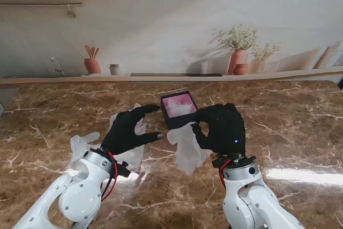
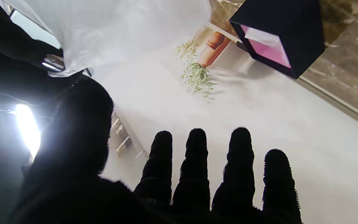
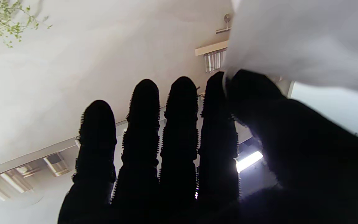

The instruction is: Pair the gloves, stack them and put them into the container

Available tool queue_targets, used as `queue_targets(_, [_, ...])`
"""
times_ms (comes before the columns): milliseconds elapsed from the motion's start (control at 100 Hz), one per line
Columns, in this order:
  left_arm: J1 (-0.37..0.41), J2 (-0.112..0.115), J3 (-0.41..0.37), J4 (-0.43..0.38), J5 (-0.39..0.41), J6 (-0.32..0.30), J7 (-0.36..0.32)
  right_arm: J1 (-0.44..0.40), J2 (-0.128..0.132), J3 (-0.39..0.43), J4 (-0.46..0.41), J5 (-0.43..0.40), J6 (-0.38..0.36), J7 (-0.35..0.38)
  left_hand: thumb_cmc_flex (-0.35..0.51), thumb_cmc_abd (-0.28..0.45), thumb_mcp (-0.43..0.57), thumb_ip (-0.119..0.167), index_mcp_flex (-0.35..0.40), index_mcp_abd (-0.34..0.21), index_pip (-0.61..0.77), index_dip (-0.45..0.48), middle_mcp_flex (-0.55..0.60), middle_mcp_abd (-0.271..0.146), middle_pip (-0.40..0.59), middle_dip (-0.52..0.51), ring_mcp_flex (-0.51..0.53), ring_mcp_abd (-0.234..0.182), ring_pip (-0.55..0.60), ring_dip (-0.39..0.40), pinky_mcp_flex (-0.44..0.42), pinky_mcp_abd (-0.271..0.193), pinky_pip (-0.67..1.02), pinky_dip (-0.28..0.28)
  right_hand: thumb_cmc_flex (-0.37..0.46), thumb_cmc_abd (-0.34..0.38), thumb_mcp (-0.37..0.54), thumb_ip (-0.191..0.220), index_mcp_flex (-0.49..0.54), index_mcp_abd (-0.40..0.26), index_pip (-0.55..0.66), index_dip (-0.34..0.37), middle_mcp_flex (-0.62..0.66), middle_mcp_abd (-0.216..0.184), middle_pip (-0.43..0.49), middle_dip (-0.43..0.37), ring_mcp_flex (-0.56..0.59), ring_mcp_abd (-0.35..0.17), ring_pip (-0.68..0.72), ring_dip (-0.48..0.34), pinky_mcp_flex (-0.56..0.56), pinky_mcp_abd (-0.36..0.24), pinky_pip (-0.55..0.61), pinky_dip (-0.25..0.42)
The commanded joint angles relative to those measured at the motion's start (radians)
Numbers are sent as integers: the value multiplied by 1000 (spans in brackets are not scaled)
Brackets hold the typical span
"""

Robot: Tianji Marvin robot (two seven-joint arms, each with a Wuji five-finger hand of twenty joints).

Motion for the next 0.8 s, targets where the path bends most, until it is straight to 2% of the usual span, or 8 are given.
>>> queue_targets(0, [4,5,1,-18,4,-10,0,-1,9,0,-16,-11,-14,29,-44,-35,41,6,-6,-24,-53,-54,-81,-16,-61,-49,-82,-55,-49,-7,-20,-53,-114,-21,6,8,65,-20,42,-56,14,20,17,-21,-13,22,17,-20,-13,7,0,-11,25,9])
queue_targets(100, [4,13,-3,-34,1,-37,-32,8,15,-7,-17,-25,-34,53,-52,-63,34,3,130,21,-82,-114,-109,-12,-121,-135,-145,-79,-134,-78,-37,-77,-281,8,3,6,68,-19,44,-59,14,15,21,-24,-19,23,24,-21,-26,1,2,-9,21,6])
queue_targets(270, [-13,27,14,-37,-21,-57,-111,34,17,-38,1,-18,-53,65,-34,-81,26,4,205,30,-82,-138,-82,-5,-122,-159,-155,-85,-173,-134,-45,-84,-371,75,-2,2,72,-18,45,-58,14,9,26,-24,-23,25,29,-20,-34,-2,11,-4,14,0])
queue_targets(450, [-38,39,32,-23,-32,-67,-171,47,21,-57,4,-10,-86,98,-2,-97,153,-4,329,-41,21,-77,12,-20,-115,-179,-132,-89,-191,-190,-19,-86,-467,-6,-6,0,73,-18,46,-61,14,2,29,-27,-28,24,31,-20,-40,-4,13,0,11,-4])
queue_targets(510, [-46,41,36,-18,-29,-66,-181,51,21,-62,7,-2,-103,108,26,-82,226,-23,393,-84,110,-21,94,-20,-98,-175,-101,-87,-185,-195,-17,-88,-473,-29,-8,-1,74,-18,46,-59,12,-3,30,-28,-30,23,32,-18,-46,-6,13,1,10,-5])
queue_targets(570, [-51,40,41,-13,-36,-60,-180,55,21,-67,10,5,-113,113,224,-56,112,-43,465,-168,241,24,201,-28,-65,-159,-42,-80,-161,-186,-15,-95,-466,-45,-10,-1,75,-18,45,-61,11,-7,31,-30,-32,23,34,-21,-51,-8,13,1,9,-6])
queue_targets(700, [-59,32,55,-2,-82,-50,-162,58,18,-74,15,31,-130,126,249,-3,231,-70,535,-187,467,75,590,-36,7,79,237,-30,2,-50,-12,-89,-357,135,-12,-1,74,-18,43,-61,12,-11,31,-29,-35,23,37,-18,-55,-9,13,1,8,-7])
queue_targets(790, [-63,29,62,1,-95,-49,-155,59,14,-82,25,52,-130,123,225,-2,303,-86,524,-160,467,163,734,-10,67,39,385,-25,118,28,42,-60,-235,194,-17,-4,69,-15,34,-67,2,-27,32,-32,-47,13,41,-18,-61,-9,20,6,2,-13])
